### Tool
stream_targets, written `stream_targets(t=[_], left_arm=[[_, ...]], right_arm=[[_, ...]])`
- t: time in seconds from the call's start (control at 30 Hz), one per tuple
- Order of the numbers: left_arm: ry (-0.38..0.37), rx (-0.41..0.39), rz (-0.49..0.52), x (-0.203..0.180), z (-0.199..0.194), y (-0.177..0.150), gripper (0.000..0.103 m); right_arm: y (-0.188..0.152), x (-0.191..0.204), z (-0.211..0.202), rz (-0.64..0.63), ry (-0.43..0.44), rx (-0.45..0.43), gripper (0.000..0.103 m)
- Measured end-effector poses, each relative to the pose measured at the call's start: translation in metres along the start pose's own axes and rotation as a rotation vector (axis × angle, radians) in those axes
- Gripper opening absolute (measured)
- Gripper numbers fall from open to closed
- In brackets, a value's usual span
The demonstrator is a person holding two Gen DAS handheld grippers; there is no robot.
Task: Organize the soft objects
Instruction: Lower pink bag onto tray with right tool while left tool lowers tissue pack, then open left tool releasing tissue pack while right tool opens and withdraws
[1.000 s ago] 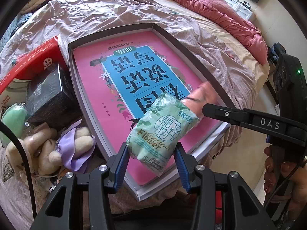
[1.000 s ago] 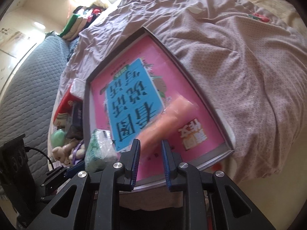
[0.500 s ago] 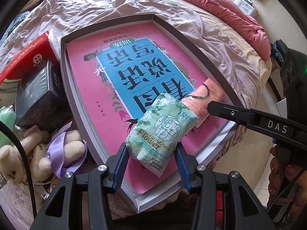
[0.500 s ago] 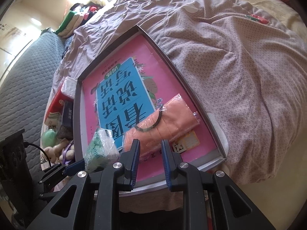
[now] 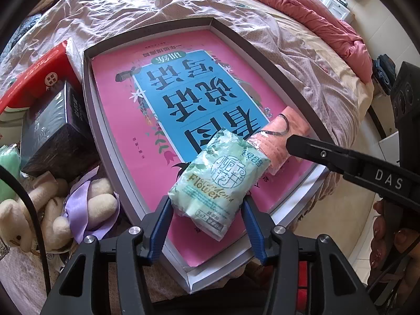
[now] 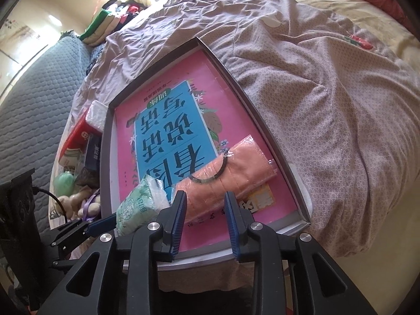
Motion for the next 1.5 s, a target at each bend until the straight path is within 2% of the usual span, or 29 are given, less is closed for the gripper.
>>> stream_targets(t=[0.23, 0.4, 0.6, 0.7, 1.03, 1.3, 1.5], left_arm=[[-0.002, 0.002, -0.003, 0.000, -0.001, -0.002, 0.056], [0.008, -0.002, -0.007, 0.002, -0.004, -0.003, 0.062], [0.014, -0.014, -0.003, 0.003, -0.011, -0.004, 0.069], [0.016, -0.023, -0.003, 0.004, -0.015, -0.004, 0.074], [0.029, -0.060, -0.012, 0.007, -0.030, -0.005, 0.080], [0.029, -0.079, -0.023, 0.008, -0.040, -0.008, 0.085], [0.033, -0.097, -0.034, 0.009, -0.049, -0.011, 0.086]], right_arm=[[0.000, 0.000, -0.001, -0.004, -0.014, -0.002, 0.032], [0.000, 0.001, -0.002, -0.009, -0.026, -0.004, 0.033], [0.001, 0.002, -0.006, -0.020, -0.052, -0.018, 0.040], [0.002, 0.004, -0.007, -0.030, -0.065, -0.024, 0.047], [0.003, 0.010, -0.012, -0.054, -0.101, -0.040, 0.057], [0.001, 0.014, -0.016, -0.063, -0.122, -0.056, 0.070], [0.001, 0.015, -0.021, -0.062, -0.130, -0.071, 0.074]])
Point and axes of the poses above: each gripper's, at about its wrist camera, not at the fingertips, and z roughly the way its jaws point, x to its left, y to its top, the point moved 8 cm from there along z, roughly the way its jaws point, and after that the axes turned 14 degrees about x, right-handed, at the moved point
